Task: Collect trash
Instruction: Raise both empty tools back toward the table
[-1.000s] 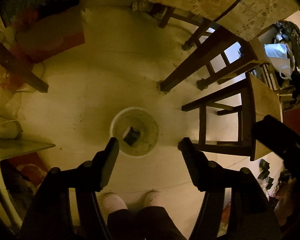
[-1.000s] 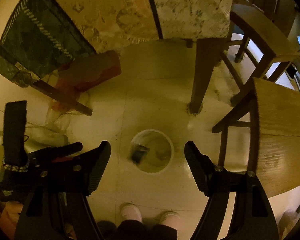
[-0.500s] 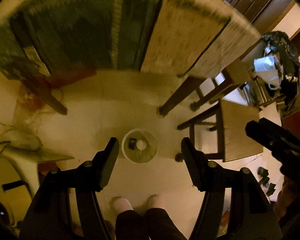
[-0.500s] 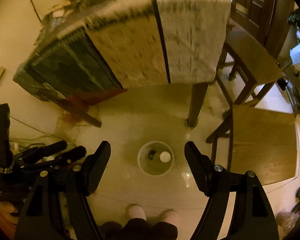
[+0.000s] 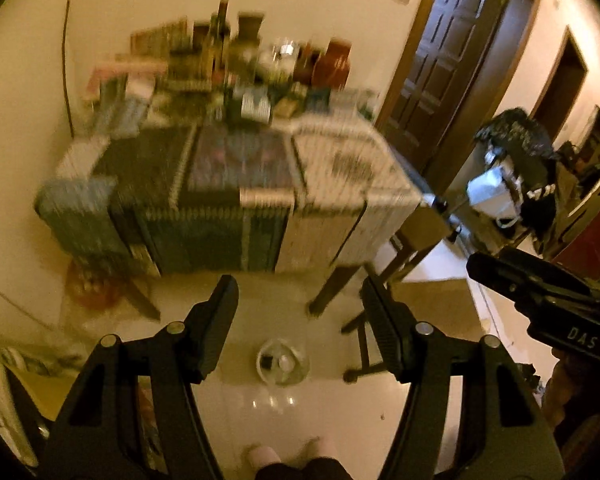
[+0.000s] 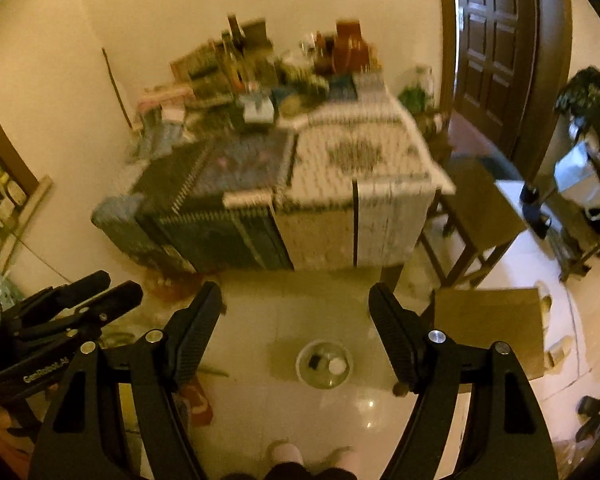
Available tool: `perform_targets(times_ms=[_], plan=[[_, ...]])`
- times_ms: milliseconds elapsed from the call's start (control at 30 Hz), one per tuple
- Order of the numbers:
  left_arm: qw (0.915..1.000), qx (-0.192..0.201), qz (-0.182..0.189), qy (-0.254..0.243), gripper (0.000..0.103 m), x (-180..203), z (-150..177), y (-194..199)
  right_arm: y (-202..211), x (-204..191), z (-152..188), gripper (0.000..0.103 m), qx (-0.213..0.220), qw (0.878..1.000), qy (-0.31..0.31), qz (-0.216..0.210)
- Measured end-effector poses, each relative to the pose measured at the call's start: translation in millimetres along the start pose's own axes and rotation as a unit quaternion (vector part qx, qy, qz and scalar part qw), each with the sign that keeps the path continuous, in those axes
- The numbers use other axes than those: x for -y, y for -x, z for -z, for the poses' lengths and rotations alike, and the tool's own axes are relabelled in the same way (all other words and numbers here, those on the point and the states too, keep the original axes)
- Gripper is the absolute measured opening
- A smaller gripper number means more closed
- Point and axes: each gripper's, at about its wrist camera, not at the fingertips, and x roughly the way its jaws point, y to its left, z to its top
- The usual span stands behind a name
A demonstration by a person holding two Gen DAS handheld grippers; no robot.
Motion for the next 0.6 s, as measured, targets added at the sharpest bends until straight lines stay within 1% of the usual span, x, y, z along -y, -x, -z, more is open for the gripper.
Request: perform_targets(times_ms=[167,267,400,433,467,500,533,567,600], plan=[[0.9982,0.058,0.009,-0.015,0.063,4.9,-25.7,60.4,53.2,-23.9,-19.8,0.073,0.057,0.998,0.01,0.009],[0.9956,0.09,0.014,-0.023,0.063,5.6,-36.1,92.1,75.7,-33.8,-29.0,0.077,0.089,0.996,0.014,0.01],[0.9912,0.126,0.013,-0.038,0.065,6.2,-44.5,123.1,103.0,-44.2,-37.7,0.078,0.133,0.991,0.02,0.024],[0.9901,0.134,0.012,-0.041,0.067,5.6,-45.9,129.0,108.3,-45.7,-38.7,0.079,0.143,0.989,0.02,0.026],[0.9887,0.142,0.011,-0.045,0.072,5.7,-47.0,135.7,112.0,-47.2,-39.7,0.081,0.151,0.988,0.019,0.029],[0.9879,0.147,0.01,-0.047,0.076,5.4,-48.2,138.8,116.0,-48.1,-40.9,0.087,0.162,0.986,0.017,0.032],[0.9869,0.153,0.007,-0.049,0.086,4.5,-50.0,142.0,119.4,-48.2,-41.4,0.09,0.17,0.985,0.015,0.035],[0.9862,0.158,0.005,-0.049,0.093,3.6,-49.8,144.8,121.8,-48.3,-42.0,0.095,0.178,0.983,0.013,0.038],[0.9851,0.165,0.001,-0.048,0.094,2.0,-50.8,146.9,124.3,-48.5,-43.0,0.098,0.187,0.981,0.011,0.041]])
